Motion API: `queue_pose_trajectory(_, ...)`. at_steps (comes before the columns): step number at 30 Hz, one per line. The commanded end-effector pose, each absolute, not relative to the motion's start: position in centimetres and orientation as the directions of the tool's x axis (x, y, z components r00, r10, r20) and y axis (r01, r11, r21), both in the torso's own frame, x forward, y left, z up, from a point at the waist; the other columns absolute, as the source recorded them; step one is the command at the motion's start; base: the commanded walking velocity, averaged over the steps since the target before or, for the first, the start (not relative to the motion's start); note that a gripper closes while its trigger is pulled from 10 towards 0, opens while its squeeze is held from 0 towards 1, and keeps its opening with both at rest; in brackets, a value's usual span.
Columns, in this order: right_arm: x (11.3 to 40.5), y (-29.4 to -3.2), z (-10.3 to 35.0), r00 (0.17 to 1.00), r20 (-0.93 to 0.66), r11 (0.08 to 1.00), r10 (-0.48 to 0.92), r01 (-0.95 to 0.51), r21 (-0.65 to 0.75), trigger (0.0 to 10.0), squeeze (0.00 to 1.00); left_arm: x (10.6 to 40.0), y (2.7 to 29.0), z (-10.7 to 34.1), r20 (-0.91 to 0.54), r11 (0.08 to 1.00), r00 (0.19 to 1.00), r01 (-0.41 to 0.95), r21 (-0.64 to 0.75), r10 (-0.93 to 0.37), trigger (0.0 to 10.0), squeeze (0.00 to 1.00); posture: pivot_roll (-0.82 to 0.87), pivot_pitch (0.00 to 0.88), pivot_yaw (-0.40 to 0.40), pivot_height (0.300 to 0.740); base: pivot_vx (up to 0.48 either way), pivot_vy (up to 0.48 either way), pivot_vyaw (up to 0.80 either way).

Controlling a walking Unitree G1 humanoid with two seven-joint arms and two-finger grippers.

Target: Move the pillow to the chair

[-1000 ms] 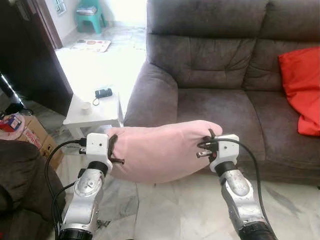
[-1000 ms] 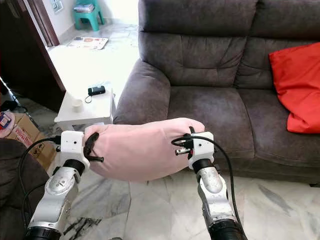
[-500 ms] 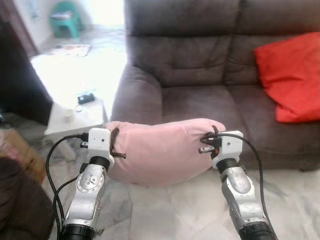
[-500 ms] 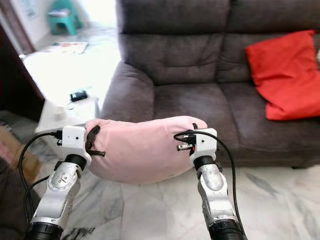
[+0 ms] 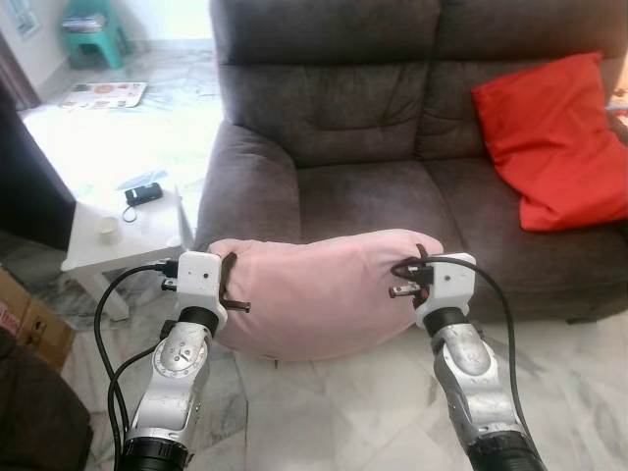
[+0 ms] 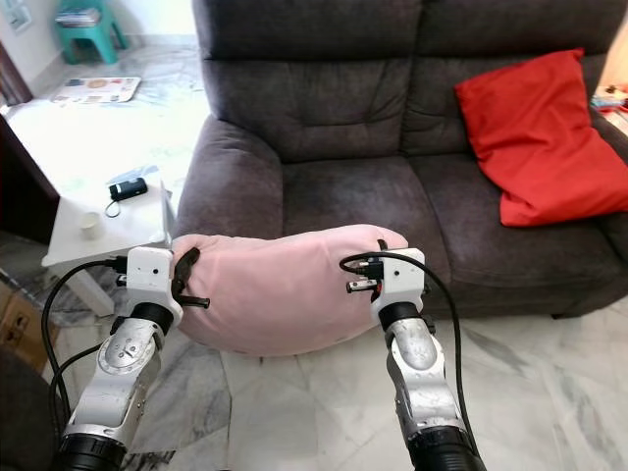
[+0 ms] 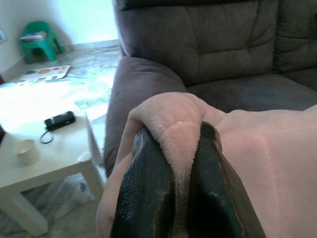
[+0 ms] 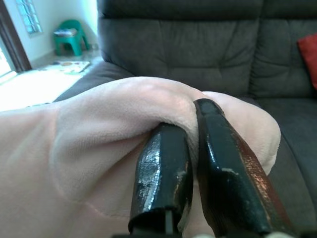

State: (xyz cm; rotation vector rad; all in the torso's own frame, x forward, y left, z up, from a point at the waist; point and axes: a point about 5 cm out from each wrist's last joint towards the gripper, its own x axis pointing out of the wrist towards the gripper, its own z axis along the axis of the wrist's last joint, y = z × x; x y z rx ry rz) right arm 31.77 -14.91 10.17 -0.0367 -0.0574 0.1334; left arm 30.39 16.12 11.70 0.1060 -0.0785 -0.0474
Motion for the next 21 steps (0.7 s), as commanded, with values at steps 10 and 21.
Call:
queue_pose_trajectory(10, 32.3, -14.16, 12.16, 0.979, 0.134, 0.988, 0.153, -0.15, -0.031, 10.0, 0.0, 30.47, 15.96, 12.8, 0.132, 0.991, 0.989, 0.043, 0.127, -0.06, 10.0, 0.0, 0.07, 0.023, -0.011, 0.74, 0.0, -0.319, 0.0)
queue_pose_trajectory(21, 32.4, -13.99, 12.37, 0.978, 0.138, 0.987, 0.158, -0.155, -0.031, 10.0, 0.0, 30.45, 16.22, 12.96, 0.139, 0.992, 0.989, 0.035, 0.121, -0.052, 10.0, 0.0, 0.07, 0.029, -0.012, 0.74, 0.0, -0.058, 0.0)
